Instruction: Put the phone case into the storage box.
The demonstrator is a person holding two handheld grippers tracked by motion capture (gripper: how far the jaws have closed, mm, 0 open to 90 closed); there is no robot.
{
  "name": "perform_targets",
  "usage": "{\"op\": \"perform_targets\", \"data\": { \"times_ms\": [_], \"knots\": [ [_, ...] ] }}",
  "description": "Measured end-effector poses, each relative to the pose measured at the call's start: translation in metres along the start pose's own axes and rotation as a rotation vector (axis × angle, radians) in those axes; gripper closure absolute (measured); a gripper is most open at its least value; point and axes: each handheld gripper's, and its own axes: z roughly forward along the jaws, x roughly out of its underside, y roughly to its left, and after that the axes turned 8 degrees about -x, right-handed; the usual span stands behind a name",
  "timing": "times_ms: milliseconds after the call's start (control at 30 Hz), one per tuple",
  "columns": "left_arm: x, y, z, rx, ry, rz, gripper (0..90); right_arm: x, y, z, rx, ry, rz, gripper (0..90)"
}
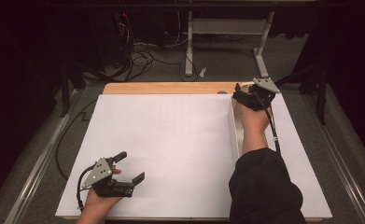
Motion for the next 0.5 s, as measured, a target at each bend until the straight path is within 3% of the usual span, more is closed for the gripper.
{"op": "perform_targets", "data": {
  "times_ms": [500],
  "knots": [
    [0.001, 0.002, 0.0, -0.001, 0.003, -0.003, 2.4, 0.002, 0.007, 0.013, 0.014, -0.027, -0.05, 10.8]
  ]
}}
